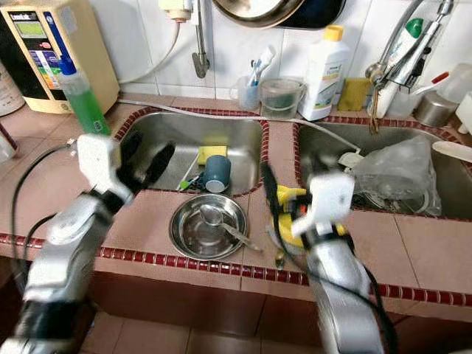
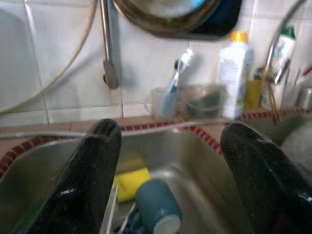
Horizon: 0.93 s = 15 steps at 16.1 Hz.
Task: Kitchen organization
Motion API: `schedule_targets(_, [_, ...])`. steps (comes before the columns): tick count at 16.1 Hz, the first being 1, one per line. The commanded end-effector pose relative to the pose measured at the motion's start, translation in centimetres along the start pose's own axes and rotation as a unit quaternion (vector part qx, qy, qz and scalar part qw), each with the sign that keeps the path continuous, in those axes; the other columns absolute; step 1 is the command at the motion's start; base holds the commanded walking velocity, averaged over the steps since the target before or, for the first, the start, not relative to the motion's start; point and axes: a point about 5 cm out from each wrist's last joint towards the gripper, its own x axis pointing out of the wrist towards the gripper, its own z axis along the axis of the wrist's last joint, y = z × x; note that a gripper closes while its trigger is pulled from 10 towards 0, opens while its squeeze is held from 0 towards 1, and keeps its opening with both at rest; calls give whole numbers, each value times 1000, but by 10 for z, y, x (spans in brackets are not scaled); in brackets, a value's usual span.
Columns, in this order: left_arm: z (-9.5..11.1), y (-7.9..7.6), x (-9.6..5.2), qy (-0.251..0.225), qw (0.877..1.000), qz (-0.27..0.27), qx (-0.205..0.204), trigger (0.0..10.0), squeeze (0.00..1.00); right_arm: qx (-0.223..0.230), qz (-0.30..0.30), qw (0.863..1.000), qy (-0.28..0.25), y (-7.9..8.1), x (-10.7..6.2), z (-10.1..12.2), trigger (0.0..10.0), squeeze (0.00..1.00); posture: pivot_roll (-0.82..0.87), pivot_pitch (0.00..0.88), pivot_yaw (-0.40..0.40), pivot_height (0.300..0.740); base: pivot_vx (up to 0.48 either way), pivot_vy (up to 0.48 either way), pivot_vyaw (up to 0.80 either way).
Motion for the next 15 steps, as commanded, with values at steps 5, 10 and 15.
schedule_targets(5, [-1,-4,-14,15,1000,-24,-1,10000,0,7,60,998,-9,10,-13,12,10000,0,-81,73,57,740,0,0,0])
schedule_targets(10, [9,3,-22,3,1000,-18,-11,10000,0,-11,173,984,-29,36,-8,28,10000,0,-71,63,54,740,0,0,0])
schedule_targets(15, [17,24,-29,-1,1000,-7,6,10000,0,-12,205,978,-25,35,-1,29,10000,0,-42,55,33,740,0,0,0])
